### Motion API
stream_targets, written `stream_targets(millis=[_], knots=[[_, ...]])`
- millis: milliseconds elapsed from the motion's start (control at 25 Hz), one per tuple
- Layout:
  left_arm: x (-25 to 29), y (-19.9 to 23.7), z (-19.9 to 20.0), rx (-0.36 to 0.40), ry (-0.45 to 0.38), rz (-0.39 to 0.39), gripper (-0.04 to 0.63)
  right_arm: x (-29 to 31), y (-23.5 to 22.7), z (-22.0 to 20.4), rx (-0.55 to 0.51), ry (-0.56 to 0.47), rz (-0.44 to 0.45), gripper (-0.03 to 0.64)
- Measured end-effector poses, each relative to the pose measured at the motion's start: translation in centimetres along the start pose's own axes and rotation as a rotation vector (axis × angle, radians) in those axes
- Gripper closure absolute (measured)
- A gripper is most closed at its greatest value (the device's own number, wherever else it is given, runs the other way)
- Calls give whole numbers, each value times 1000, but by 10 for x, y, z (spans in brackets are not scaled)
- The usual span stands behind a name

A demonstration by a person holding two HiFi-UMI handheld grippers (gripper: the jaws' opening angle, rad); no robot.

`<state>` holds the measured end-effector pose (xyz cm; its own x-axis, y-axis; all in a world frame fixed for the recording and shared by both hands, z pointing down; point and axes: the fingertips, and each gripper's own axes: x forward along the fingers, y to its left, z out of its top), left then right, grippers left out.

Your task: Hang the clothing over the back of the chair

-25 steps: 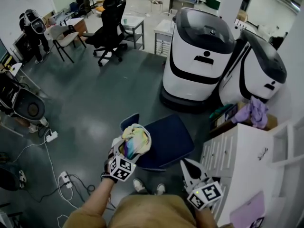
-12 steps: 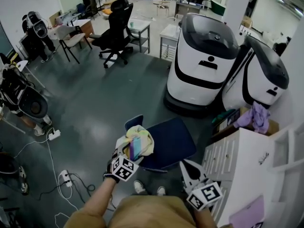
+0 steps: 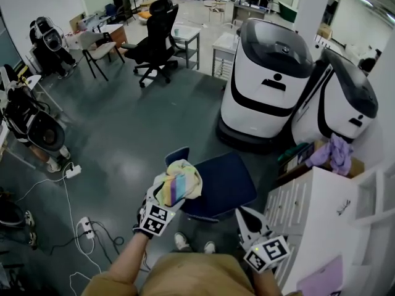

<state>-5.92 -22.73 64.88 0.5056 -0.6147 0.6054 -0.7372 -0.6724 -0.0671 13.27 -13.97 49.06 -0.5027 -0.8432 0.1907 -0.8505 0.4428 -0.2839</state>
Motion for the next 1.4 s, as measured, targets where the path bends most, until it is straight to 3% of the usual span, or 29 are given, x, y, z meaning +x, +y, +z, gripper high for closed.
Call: stream_targets(millis=[360, 640, 720, 880, 1400], knots=[[-77, 30, 24, -143, -173, 128, 235, 0, 19, 8, -23, -32, 81, 615], [-135, 60, 42, -272, -284, 230, 431, 16, 19, 8, -37, -9, 98, 614], [-154, 71, 49, -291, -321, 276, 507, 26, 20, 11, -44, -10, 110, 614], [-200, 90, 63, -297, -399, 382, 575, 40, 24, 28, -75, -34, 131, 614], [-333, 114, 70, -308, -611, 590, 591, 50, 12, 66, -133, -96, 67, 614]])
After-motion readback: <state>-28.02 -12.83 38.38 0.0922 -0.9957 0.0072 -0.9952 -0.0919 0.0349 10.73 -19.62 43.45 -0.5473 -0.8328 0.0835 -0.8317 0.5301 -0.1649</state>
